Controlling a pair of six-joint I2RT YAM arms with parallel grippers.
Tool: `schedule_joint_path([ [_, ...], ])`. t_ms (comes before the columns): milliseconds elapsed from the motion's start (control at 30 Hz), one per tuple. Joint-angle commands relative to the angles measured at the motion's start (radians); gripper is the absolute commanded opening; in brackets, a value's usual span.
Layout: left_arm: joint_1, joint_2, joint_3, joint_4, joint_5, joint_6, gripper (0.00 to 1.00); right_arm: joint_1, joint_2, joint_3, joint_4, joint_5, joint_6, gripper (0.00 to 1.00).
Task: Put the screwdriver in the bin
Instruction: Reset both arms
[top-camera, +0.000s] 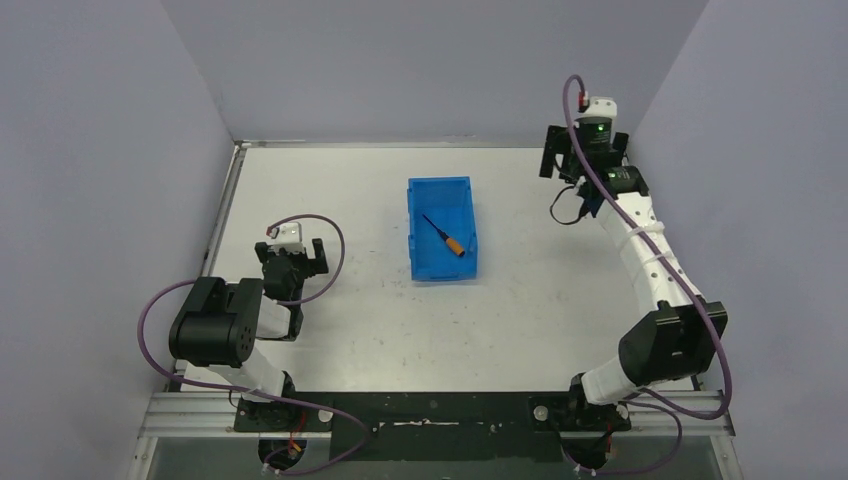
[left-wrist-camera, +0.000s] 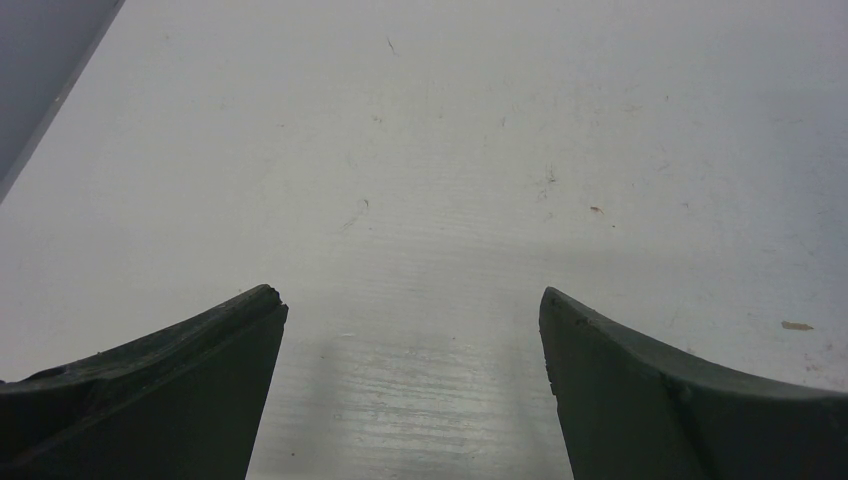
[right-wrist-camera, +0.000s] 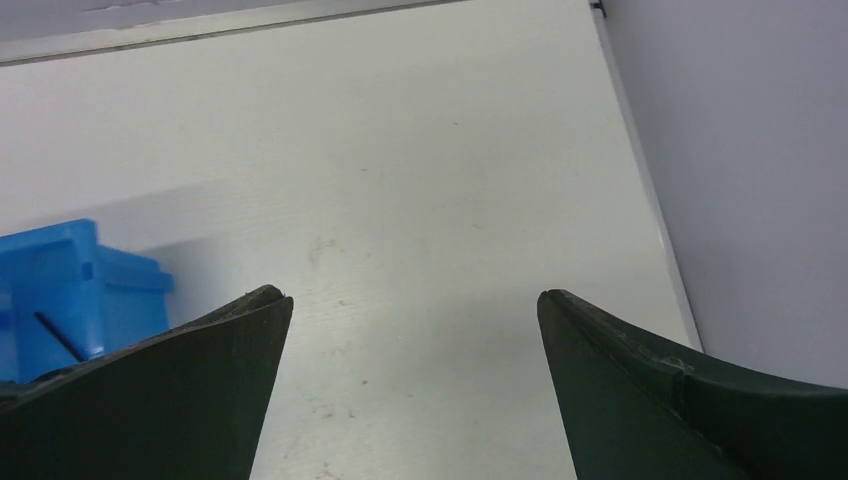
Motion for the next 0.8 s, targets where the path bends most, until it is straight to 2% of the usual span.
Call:
schedule_joint_path([
  [0, -0.001, -0.006, 0.011, 0.042, 0.003, 0.000, 0.97, -0.102, -0.069, -0.041, -0.004, -0.095, -0.038, 1.00],
  [767, -0.001, -0.006, 0.011, 0.044, 0.003, 0.000, 0.97, -0.135, -0.133, -0.133, 0.096, -0.153, -0.064, 1.00],
])
